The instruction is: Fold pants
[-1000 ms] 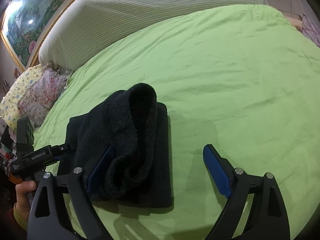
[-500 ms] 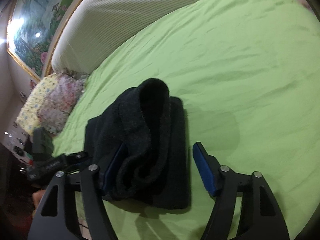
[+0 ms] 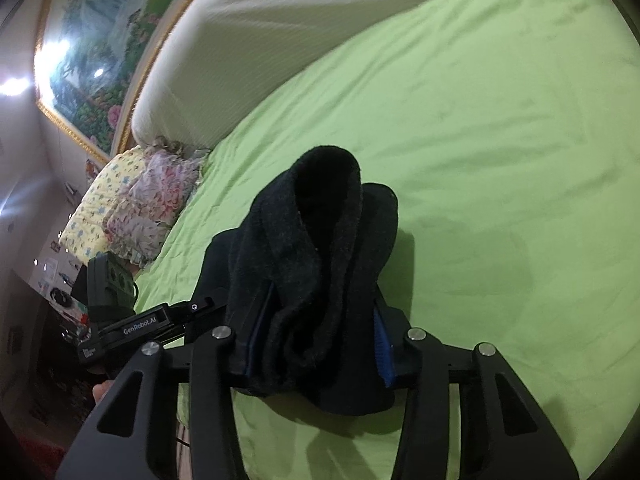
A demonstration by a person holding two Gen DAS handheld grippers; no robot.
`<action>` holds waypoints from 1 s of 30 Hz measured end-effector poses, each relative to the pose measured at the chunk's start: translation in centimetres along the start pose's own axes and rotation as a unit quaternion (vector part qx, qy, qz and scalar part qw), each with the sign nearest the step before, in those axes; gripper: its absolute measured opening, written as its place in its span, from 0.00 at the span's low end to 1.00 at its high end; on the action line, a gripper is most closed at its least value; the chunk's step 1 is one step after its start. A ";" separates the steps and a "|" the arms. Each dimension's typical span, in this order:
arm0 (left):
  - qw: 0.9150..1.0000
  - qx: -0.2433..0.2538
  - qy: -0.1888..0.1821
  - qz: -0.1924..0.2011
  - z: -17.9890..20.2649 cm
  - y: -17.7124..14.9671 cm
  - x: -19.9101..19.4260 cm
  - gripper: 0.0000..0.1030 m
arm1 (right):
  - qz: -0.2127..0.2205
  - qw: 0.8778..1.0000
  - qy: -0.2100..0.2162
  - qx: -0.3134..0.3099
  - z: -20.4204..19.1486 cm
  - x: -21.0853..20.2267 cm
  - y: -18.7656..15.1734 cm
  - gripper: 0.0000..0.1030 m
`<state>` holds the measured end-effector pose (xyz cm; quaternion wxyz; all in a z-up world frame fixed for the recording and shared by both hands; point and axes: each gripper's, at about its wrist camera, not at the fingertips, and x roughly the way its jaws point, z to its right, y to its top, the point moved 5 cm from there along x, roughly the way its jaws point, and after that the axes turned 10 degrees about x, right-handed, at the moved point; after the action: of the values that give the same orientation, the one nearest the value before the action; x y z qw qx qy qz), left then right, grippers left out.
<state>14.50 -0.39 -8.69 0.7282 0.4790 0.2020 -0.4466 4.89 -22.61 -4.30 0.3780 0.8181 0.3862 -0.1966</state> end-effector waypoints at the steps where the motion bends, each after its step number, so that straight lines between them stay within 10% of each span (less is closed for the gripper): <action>1: 1.000 -0.001 -0.002 0.003 0.0 0.1 -0.4 0.37 | 0.001 1.000 -0.001 -0.010 -0.6 0.0 0.1 0.44; 30: 0.992 0.008 0.096 0.080 -7.4 9.0 -3.8 0.37 | -0.053 0.996 0.051 -0.056 -6.5 11.8 5.4 0.43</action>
<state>21.14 9.10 -4.65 0.7349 0.5406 0.2282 -0.3400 16.67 -14.20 -4.85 0.3923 0.7828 0.4582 -0.1529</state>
